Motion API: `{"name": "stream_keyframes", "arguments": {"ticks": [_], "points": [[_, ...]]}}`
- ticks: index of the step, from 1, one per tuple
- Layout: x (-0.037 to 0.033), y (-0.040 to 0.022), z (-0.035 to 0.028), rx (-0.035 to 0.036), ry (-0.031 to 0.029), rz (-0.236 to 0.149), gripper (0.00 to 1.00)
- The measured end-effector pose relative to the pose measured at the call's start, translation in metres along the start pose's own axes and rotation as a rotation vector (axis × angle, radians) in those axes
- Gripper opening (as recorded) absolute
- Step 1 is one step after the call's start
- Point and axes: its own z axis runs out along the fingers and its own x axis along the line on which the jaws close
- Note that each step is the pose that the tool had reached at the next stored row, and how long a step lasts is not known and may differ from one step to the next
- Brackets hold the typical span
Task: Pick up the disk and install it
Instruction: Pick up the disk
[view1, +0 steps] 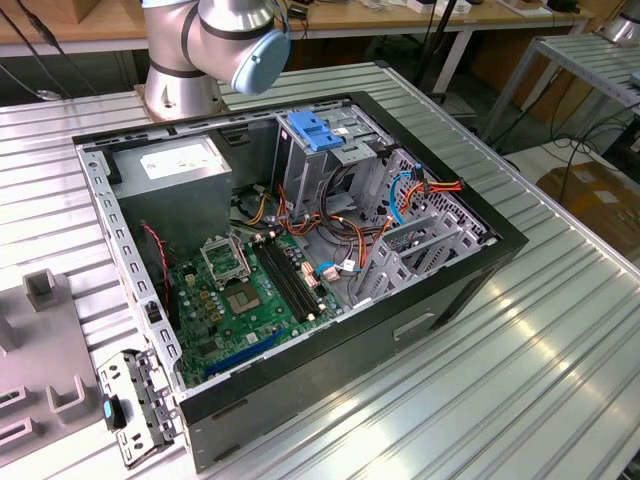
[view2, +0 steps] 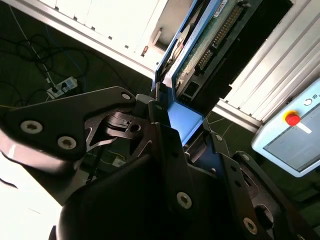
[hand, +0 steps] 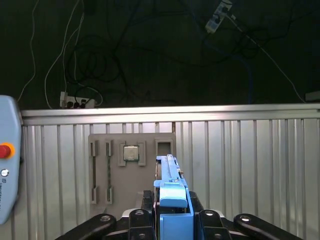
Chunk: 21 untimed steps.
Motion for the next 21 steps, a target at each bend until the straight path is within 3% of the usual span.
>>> {"name": "stream_keyframes", "arguments": {"ticks": [3,10,21], "points": [[0.0001,0.0,-0.005,-0.0002,0.0,0.0,0.37],[0.0,-0.0017,-0.0055,-0.0003,0.0,0.0,0.37],[-0.0005,-0.0211,-0.0056,-0.0004,0.0,0.0,0.37]]}}
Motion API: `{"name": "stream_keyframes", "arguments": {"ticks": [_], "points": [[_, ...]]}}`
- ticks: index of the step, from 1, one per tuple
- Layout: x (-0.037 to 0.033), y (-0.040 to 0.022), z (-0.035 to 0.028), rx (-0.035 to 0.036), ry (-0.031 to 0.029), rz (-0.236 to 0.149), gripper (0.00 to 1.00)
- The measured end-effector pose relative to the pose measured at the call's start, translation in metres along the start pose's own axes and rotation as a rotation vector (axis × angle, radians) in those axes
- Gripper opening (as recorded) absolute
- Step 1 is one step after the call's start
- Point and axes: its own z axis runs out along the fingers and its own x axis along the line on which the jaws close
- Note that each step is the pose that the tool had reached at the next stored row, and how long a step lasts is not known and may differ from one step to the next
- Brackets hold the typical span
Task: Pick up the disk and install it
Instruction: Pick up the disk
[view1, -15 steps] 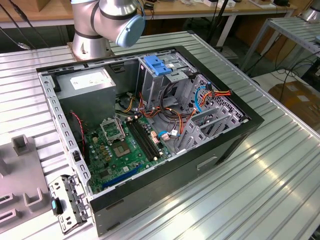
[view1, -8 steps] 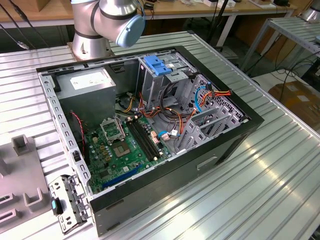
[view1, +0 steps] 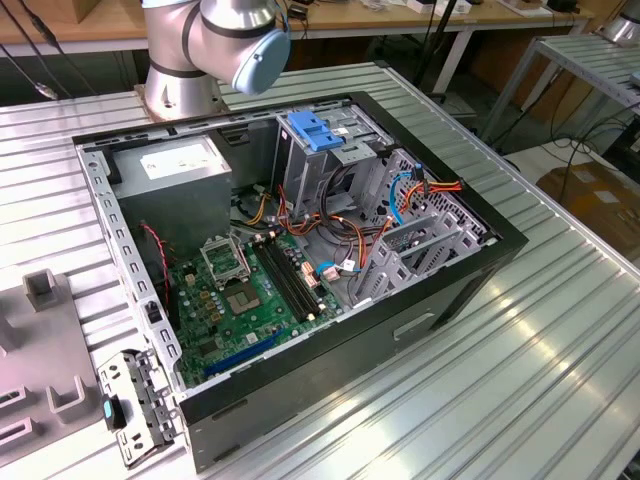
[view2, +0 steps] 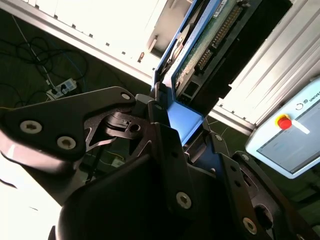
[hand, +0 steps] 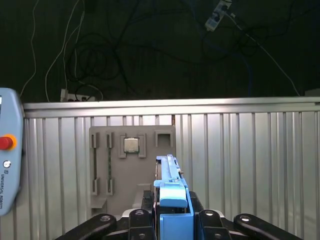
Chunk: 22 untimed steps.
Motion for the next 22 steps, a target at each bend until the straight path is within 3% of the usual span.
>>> {"name": "stream_keyframes", "arguments": {"ticks": [7,10,14,20,22], "points": [[-0.0004,-0.0142,0.0,0.0,0.0,0.0,0.37],[-0.0007,-0.0231,-0.0001,-0.0002,0.0,0.0,0.37],[-0.0011,-0.0372,-0.0002,-0.0007,0.0001,0.0,0.37],[-0.002,-0.0678,-0.0002,-0.0018,0.0001,0.0,0.37],[-0.0022,-0.0742,-0.0002,-0.0021,0.0001,0.0,0.37]]}}
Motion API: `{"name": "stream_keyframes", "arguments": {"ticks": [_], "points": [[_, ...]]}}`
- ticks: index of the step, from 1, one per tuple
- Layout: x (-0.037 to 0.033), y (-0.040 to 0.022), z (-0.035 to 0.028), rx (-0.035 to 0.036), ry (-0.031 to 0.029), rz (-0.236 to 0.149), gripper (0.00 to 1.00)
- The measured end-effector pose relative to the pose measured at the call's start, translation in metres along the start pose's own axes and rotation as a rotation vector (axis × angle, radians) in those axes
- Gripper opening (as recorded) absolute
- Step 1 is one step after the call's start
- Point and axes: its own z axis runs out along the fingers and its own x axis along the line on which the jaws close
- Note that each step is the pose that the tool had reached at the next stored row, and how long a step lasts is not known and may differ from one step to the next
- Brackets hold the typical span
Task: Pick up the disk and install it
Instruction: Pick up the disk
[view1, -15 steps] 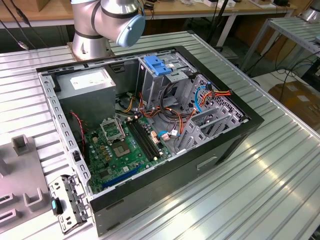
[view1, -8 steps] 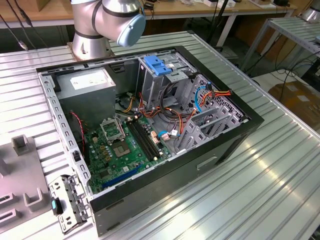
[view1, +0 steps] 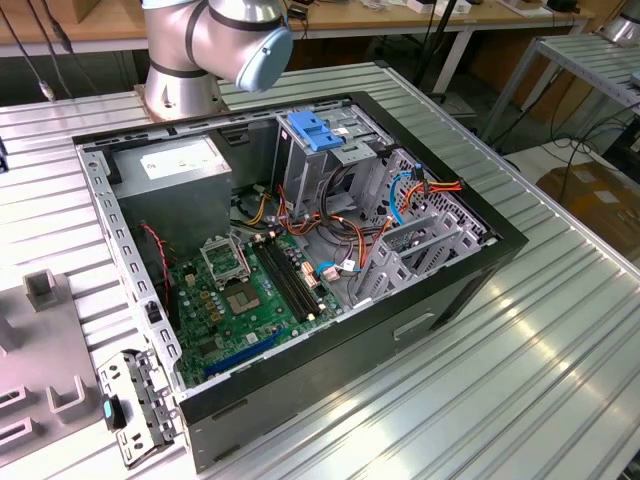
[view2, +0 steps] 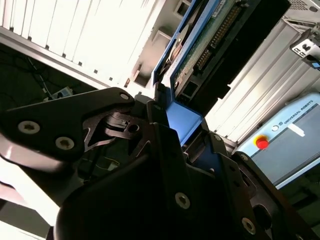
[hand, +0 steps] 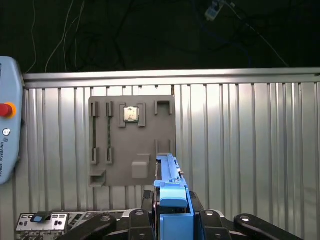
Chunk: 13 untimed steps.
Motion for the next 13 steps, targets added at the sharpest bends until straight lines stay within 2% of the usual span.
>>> {"name": "stream_keyframes", "arguments": {"ticks": [1,3,5,6,10,13], "points": [[-0.0002,-0.0051,0.0,-0.0002,0.0,0.0,0.37],[-0.0003,-0.0108,0.0,-0.0004,0.0,0.0,0.37],[-0.0006,-0.0206,-0.0001,-0.0009,0.0,0.0,0.37],[-0.0008,-0.0274,-0.0001,-0.0012,0.0,0.0,0.37],[-0.0012,-0.0407,-0.0001,-0.0019,0.0,0.0,0.37],[-0.0016,-0.0533,-0.0003,-0.0028,0.0001,0.0,0.37]]}}
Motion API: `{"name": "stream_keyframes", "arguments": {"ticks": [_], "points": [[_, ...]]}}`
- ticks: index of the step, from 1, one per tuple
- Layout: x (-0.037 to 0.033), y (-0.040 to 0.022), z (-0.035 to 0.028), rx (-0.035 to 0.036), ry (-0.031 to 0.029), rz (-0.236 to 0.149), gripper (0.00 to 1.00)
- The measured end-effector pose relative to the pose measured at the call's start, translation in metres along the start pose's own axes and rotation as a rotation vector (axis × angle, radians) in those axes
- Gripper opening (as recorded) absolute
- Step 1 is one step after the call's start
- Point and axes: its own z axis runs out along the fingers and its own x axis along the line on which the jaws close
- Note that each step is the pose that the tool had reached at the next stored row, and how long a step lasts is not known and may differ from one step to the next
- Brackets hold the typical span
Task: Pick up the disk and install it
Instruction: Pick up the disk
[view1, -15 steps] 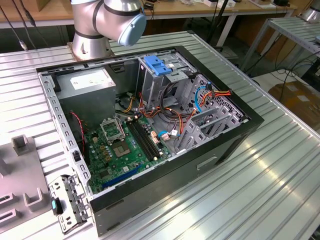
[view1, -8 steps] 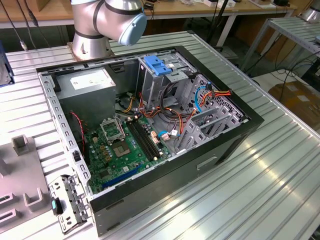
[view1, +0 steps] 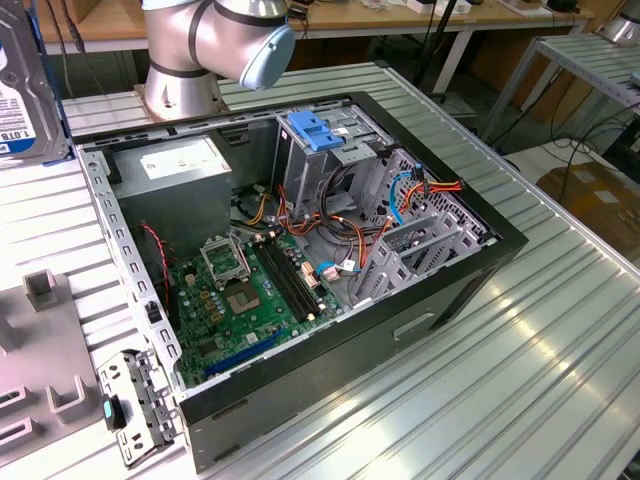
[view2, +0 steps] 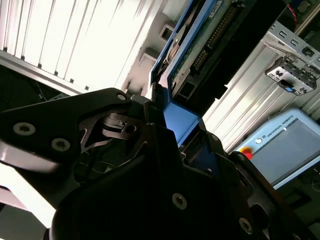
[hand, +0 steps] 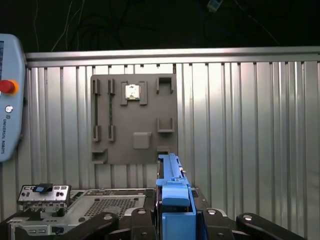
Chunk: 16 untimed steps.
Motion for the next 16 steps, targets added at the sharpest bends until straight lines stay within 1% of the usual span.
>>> {"name": "stream_keyframes", "arguments": {"ticks": [1,4,6,10,12,13,14,15,16], "points": [[-0.0001,-0.0042,0.0,-0.0001,0.0,0.0,0.37],[-0.0004,-0.0142,0.0,-0.0007,-0.0001,0.0,0.37],[-0.0007,-0.0264,-0.0001,-0.0017,0.0,0.0,0.37],[-0.0012,-0.0408,-0.0003,-0.0027,0.0001,0.0,0.37],[-0.0014,-0.0508,-0.0003,-0.0034,0.0,0.0,0.37],[-0.0015,-0.0539,-0.0003,-0.0035,0.0,0.0,0.37],[-0.0017,-0.0589,-0.0004,-0.004,0.0001,0.0,0.37],[-0.0018,-0.0621,-0.0004,-0.0042,0.0001,0.0,0.37],[-0.002,-0.0684,-0.0005,-0.0048,0.0001,0.0,0.37]]}}
